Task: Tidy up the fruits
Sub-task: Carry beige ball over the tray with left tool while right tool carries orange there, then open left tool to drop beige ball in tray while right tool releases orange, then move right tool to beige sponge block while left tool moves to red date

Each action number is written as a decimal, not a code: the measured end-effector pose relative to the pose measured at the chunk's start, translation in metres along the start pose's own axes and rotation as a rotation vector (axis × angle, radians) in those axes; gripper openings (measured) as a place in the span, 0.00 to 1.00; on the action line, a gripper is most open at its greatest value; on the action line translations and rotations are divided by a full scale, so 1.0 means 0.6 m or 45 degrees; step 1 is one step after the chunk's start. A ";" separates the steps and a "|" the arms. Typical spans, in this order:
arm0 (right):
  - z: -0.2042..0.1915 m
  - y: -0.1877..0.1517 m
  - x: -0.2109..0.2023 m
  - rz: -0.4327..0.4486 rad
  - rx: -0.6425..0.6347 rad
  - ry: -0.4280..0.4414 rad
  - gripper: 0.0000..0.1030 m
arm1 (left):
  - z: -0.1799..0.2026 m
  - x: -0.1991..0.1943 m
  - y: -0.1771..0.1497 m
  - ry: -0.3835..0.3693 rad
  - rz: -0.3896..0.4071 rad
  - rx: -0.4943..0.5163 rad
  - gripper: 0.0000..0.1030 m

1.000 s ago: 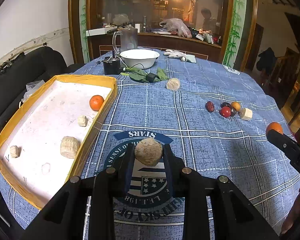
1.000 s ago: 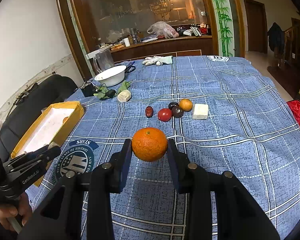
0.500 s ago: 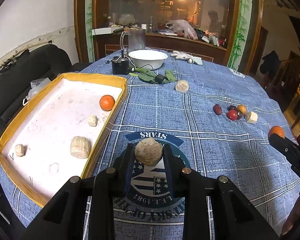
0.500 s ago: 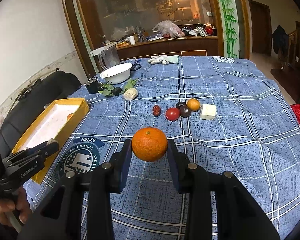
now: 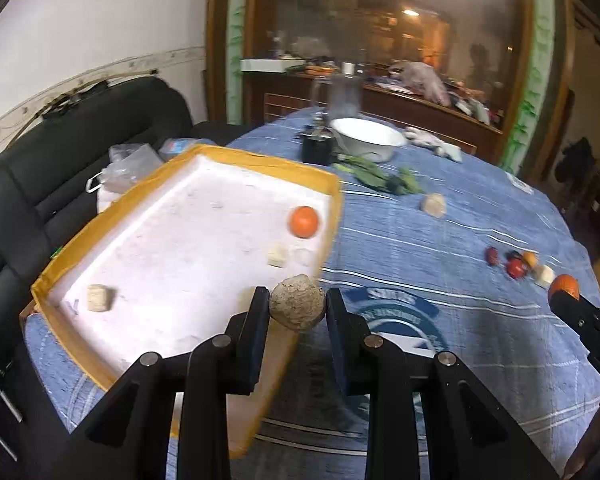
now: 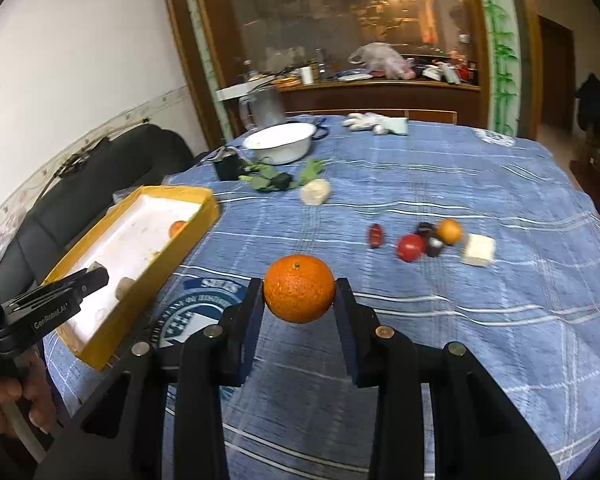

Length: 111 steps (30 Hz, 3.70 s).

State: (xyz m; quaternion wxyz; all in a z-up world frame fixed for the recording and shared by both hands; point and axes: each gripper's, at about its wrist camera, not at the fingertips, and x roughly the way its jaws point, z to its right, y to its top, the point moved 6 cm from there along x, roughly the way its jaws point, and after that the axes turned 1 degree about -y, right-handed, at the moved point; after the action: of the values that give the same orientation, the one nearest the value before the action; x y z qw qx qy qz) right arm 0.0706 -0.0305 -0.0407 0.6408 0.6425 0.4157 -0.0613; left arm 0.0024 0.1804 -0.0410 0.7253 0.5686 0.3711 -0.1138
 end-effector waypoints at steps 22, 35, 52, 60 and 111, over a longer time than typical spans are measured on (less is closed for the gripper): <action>-0.273 0.046 0.183 -0.134 -0.306 0.276 0.37 | -0.163 0.073 0.039 0.268 -0.083 -0.141 0.26; -0.313 0.074 0.263 -0.216 -0.383 0.317 0.37 | -0.213 0.098 0.050 0.334 -0.133 -0.210 0.26; -0.349 0.091 0.358 -0.300 -0.450 0.298 0.37 | -0.228 0.122 0.045 0.390 -0.198 -0.202 0.27; -0.351 0.092 0.367 -0.316 -0.470 0.275 0.37 | -0.235 0.121 0.046 0.404 -0.194 -0.219 0.27; 0.324 0.020 0.130 -0.203 0.247 -0.337 0.53 | 0.242 0.088 -0.042 -0.114 -0.185 0.244 0.76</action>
State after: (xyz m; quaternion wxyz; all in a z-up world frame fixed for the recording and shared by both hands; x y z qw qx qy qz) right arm 0.2165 -0.1632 -0.1125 0.6181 0.6526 0.3695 -0.2355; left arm 0.0842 0.0535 -0.0836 0.6733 0.6011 0.3661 -0.2263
